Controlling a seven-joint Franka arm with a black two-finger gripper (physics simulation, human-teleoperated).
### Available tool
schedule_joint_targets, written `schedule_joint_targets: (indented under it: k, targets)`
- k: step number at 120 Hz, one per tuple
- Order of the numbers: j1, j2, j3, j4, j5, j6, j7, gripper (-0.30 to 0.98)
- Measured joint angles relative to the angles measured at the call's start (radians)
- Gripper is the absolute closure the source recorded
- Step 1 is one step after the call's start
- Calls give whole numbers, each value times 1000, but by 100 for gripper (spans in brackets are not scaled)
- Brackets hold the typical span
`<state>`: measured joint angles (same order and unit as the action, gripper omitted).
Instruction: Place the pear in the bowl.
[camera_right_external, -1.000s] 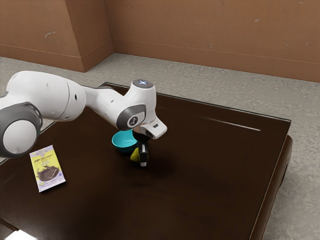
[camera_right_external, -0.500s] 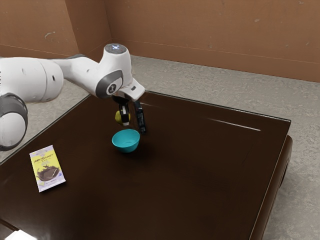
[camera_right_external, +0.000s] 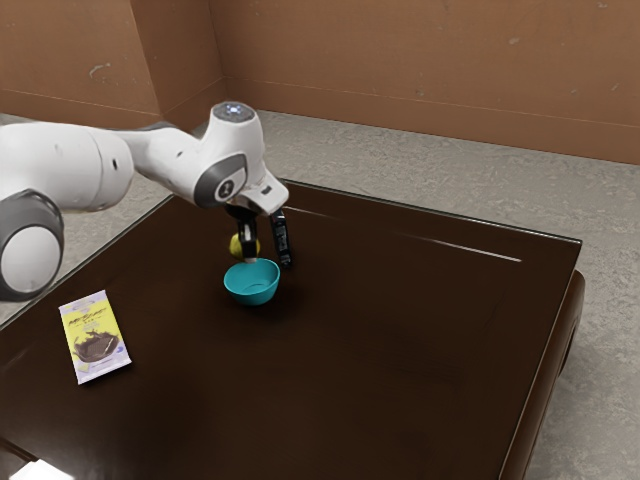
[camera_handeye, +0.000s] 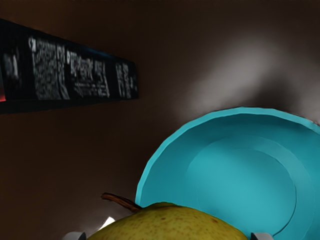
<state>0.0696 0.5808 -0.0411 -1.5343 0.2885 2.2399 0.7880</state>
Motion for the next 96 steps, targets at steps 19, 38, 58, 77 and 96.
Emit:
schedule_joint_targets:
  k: [19, 38, 58, 77, 96]
  targets:
    - [-2, -25, 0, -41, -18, 5, 8, 20]
    - [-1, -43, 0, -49, -25, 6, 16, 10]
    - [-8, -180, 0, -122, -27, 6, 3, 4]
    - [-13, -354, -19, -165, -75, 3, -79, 2]
    - [-24, -508, -21, -159, -127, -160, -279, 1]
